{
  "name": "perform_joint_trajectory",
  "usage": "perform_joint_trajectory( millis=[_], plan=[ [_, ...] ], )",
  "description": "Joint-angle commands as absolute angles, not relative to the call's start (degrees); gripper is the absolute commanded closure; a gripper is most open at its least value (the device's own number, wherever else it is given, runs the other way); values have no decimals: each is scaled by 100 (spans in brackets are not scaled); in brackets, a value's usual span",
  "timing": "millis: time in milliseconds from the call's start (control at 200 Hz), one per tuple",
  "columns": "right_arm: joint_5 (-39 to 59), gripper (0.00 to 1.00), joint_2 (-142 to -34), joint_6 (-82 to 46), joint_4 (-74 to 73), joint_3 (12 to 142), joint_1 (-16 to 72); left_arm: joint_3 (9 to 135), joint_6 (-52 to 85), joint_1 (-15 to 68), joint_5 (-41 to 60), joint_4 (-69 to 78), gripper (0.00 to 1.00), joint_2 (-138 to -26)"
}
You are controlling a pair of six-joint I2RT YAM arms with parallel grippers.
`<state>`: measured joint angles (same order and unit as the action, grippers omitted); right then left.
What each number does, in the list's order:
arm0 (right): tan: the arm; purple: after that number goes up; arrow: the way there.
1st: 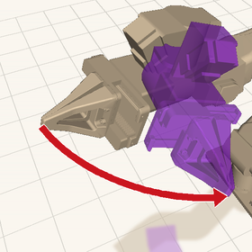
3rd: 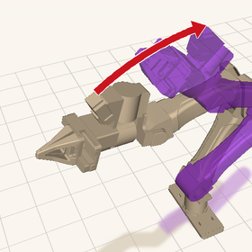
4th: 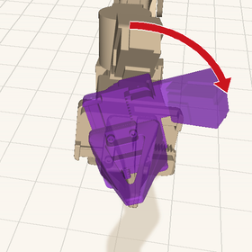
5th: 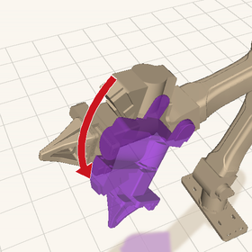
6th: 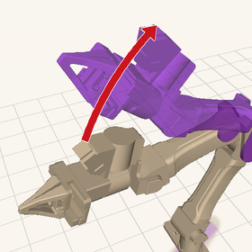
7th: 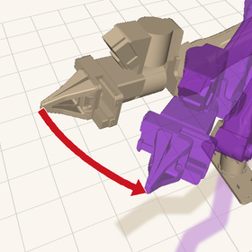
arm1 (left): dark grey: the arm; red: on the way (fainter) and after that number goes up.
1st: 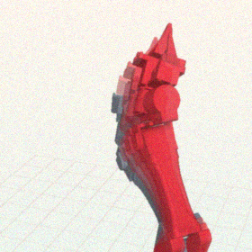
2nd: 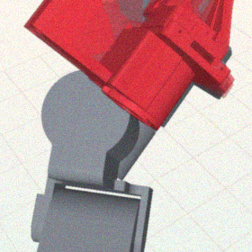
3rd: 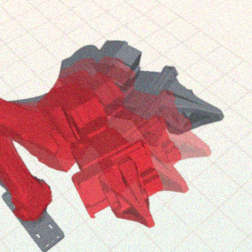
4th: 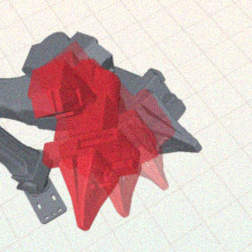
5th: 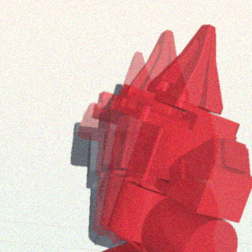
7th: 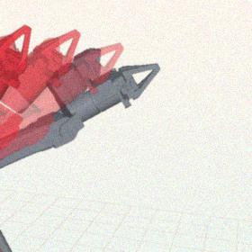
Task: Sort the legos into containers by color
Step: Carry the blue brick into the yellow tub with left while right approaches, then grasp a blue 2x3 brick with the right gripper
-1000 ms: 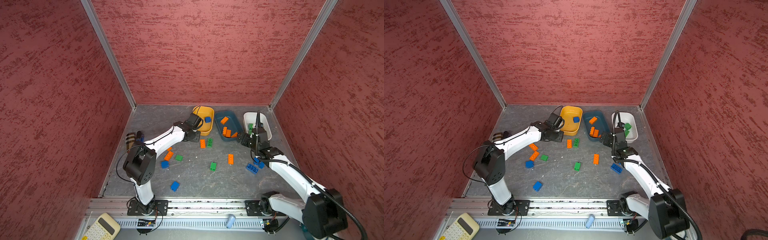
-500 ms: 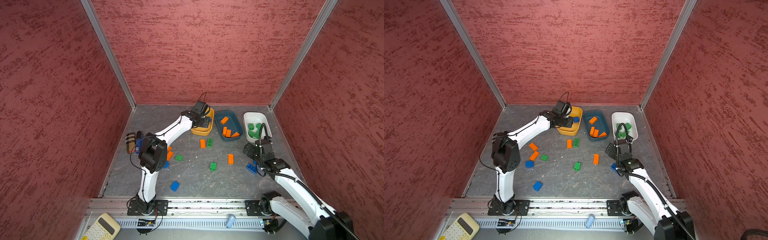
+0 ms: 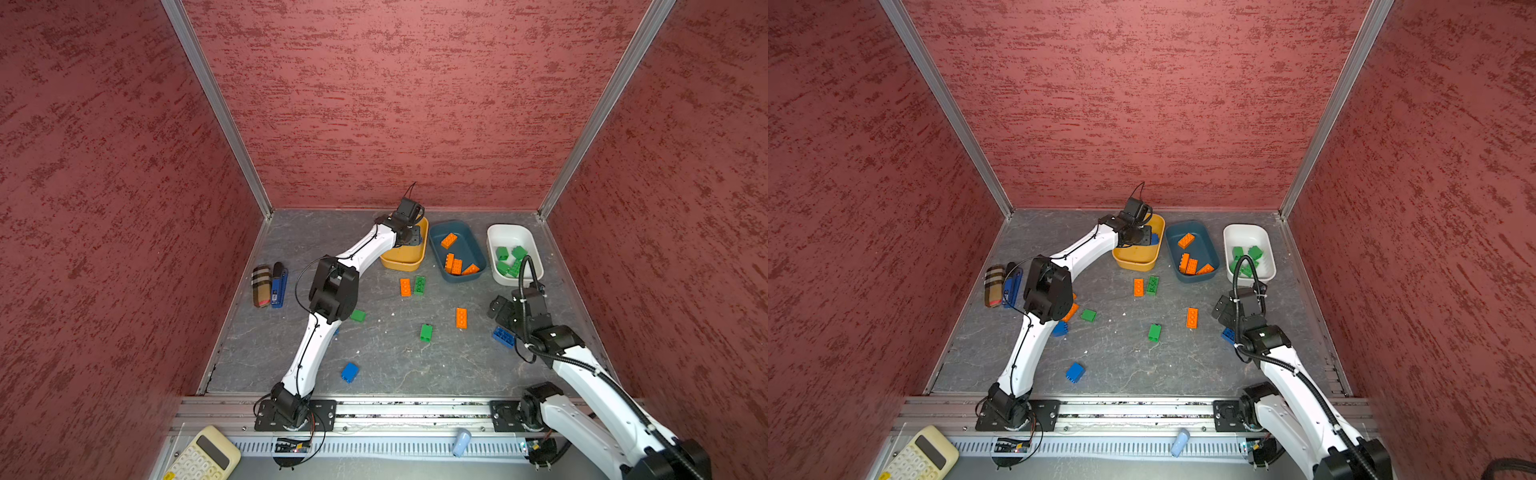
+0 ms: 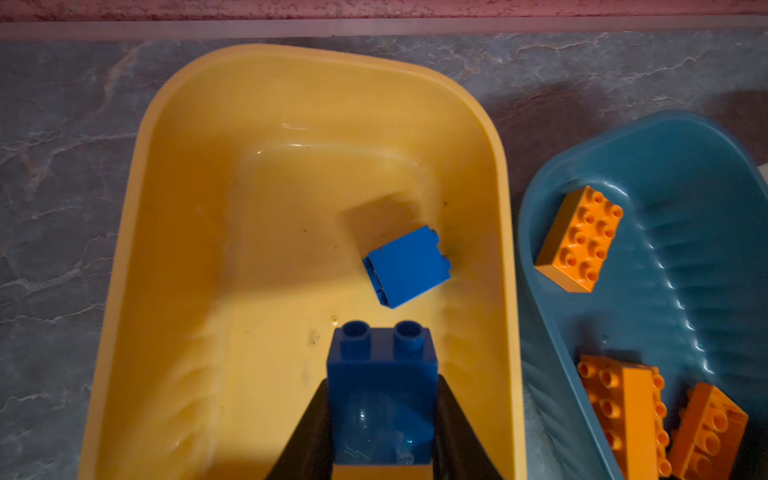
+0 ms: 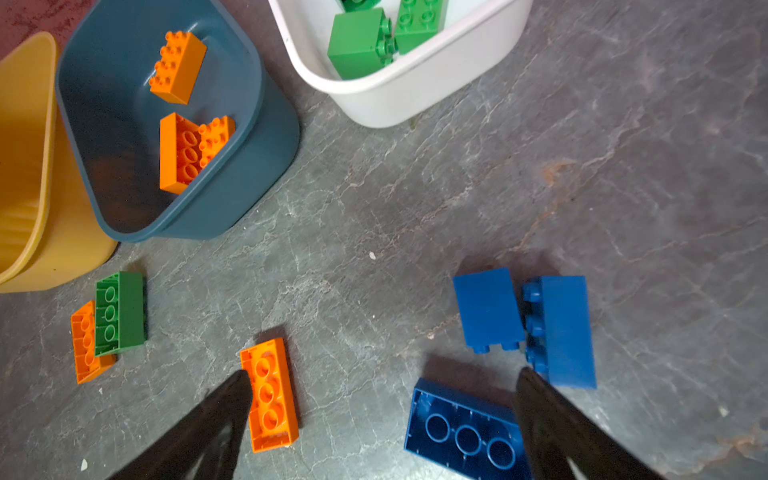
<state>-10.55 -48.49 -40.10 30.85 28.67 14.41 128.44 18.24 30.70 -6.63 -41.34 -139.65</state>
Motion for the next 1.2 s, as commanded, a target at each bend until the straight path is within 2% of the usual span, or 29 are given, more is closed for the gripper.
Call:
perform_joint_trajectory(
  millis=[0,60,155,366,416,576,902,1192],
  plan=[
    [-855,1,-4975,-4190,3471,2799,1406,13148,1978,3014,-636,-4438,51,-14034],
    [-994,1,-5057,-4406,3653,2769,1414,13140,1978,3014,-618,-4460,39,-14006],
    [-1151,1,-5245,-4684,3857,2742,1412,13118,1959,3007,-550,-4526,26,-13937],
    [-973,1,-5764,-4836,3883,2777,1414,12700,1935,3013,-324,-4337,7,-13540],
    [-955,1,-5871,-4806,3846,2786,1415,12529,1942,3012,-300,-4241,0,-13405],
    [-1030,2,-6240,-4764,3852,2922,1421,12043,1874,3003,-171,-3991,1,-13034],
    [-955,14,-6754,-4610,3707,3054,1420,11480,1819,2953,15,-3801,0,-12593],
    [-924,20,-7044,-4564,3499,3047,1418,10940,1851,2882,26,-3540,0,-12166]
  ],
)
